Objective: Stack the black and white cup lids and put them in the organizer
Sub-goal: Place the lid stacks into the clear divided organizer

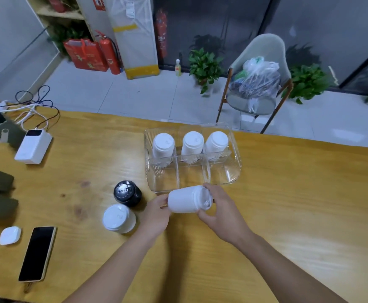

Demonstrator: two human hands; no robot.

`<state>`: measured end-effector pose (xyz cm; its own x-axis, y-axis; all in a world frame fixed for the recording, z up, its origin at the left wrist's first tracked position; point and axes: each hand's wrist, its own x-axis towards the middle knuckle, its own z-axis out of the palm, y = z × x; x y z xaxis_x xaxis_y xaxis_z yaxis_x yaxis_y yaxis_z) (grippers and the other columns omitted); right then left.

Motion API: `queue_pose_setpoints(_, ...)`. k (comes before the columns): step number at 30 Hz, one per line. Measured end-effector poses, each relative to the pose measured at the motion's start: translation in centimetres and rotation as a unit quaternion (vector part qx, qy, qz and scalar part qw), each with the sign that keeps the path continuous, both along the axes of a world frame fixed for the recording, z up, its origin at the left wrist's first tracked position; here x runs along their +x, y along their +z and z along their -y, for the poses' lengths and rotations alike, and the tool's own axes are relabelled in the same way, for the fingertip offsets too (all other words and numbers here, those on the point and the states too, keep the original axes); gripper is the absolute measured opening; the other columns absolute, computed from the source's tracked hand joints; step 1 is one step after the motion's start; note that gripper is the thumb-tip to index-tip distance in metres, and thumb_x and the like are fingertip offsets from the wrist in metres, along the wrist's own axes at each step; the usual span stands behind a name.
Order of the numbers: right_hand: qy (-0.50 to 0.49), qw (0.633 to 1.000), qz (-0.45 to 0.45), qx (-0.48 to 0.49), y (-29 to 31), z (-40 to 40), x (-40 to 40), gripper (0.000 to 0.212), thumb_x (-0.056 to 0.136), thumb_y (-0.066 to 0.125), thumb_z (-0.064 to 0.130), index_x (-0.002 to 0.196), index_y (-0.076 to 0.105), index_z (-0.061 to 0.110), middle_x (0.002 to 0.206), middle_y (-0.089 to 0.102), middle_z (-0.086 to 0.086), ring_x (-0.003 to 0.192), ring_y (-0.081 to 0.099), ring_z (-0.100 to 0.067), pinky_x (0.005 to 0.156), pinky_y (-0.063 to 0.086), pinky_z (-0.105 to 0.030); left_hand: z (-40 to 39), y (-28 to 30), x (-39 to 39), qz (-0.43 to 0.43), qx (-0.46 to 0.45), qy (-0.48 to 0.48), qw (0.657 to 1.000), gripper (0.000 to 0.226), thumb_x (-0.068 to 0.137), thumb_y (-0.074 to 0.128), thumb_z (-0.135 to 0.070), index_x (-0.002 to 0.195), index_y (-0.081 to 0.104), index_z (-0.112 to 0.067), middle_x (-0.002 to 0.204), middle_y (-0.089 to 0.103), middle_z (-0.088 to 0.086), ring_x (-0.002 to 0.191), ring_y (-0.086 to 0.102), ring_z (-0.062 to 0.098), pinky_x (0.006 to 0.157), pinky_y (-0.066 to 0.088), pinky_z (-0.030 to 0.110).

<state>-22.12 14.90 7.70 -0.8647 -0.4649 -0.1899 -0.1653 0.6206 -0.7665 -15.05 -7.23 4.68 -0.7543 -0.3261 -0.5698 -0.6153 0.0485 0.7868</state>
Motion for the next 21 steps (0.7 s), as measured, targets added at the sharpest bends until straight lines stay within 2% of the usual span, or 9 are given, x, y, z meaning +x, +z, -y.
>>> queue_pose_setpoints(4, -0.013, 1.000, -0.027, -0.009, 3.0, -3.4, -2.7, 0.073, 0.093, 0.081, 0.036, 0.157, 0.047, 0.033, 0.148, 0.051, 0.021, 0.134, 0.053, 0.000, 0.110, 0.048, -0.028, -2.8, 1.1, -3.2, -0.023, 0.049, -0.021, 0.998, 0.052, 0.099, 0.057, 0.003, 0.126, 0.080, -0.035, 0.120, 0.081, -0.016, 0.120, 0.072, 0.009, 0.094, 0.054, 0.032)
queue_pose_setpoints(7, -0.025, 0.999, -0.041, -0.015, 4.6, -5.6, -4.6, 0.073, 0.093, 0.083, 0.038, 0.157, 0.048, 0.034, 0.148, 0.051, 0.022, 0.133, 0.055, 0.000, 0.111, 0.048, -0.027, -4.8, 2.0, -5.4, -0.031, 0.061, -0.024, 0.997, 0.047, 0.099, 0.059, 0.004, 0.120, 0.081, -0.032, 0.115, 0.082, -0.014, 0.116, 0.074, 0.015, 0.097, 0.057, 0.037)
queue_pose_setpoints(10, -0.036, 0.998, -0.051, -0.020, 5.9, -7.3, -6.8, 0.070, 0.092, 0.084, 0.039, 0.153, 0.049, 0.039, 0.146, 0.051, 0.027, 0.131, 0.055, 0.001, 0.110, 0.048, -0.027, -6.5, 2.8, -7.7, -0.050, 0.066, -0.031, 0.996, 0.049, 0.099, 0.060, 0.005, 0.117, 0.080, -0.036, 0.114, 0.083, -0.016, 0.113, 0.074, 0.009, 0.095, 0.058, 0.032)
queue_pose_setpoints(12, -0.034, 0.997, -0.060, -0.019, 6.5, -8.1, -8.6, 0.070, 0.091, 0.084, 0.041, 0.151, 0.049, 0.041, 0.144, 0.052, 0.029, 0.130, 0.055, 0.001, 0.110, 0.048, -0.028, -7.6, 3.1, -9.2, -0.055, 0.085, -0.049, 0.994, 0.053, 0.099, 0.057, 0.007, 0.121, 0.078, -0.036, 0.119, 0.082, -0.017, 0.112, 0.073, 0.005, 0.091, 0.053, 0.028)
queue_pose_setpoints(16, -0.005, 0.998, -0.065, 0.014, 6.5, -9.5, -12.1, 0.075, 0.089, 0.083, 0.048, 0.155, 0.050, 0.033, 0.150, 0.053, 0.019, 0.133, 0.055, -0.004, 0.113, 0.049, -0.035, -9.7, 3.2, -11.1, -0.026, 0.119, -0.054, 0.991, 0.057, 0.101, 0.056, 0.005, 0.136, 0.071, -0.038, 0.133, 0.075, -0.025, 0.090, 0.072, 0.006, 0.080, 0.048, 0.029)
queue_pose_setpoints(21, 0.045, 0.995, -0.079, 0.035, 5.5, -9.0, -14.9, 0.075, 0.091, 0.084, 0.045, 0.156, 0.049, 0.034, 0.153, 0.050, 0.019, 0.136, 0.052, -0.003, 0.109, 0.040, -0.020, -12.9, 2.4, -12.6, -0.022, 0.137, -0.007, 0.990, 0.064, 0.100, 0.053, 0.007, 0.147, 0.062, -0.035, 0.143, 0.067, -0.022, 0.084, 0.079, 0.016, 0.072, 0.052, 0.027)
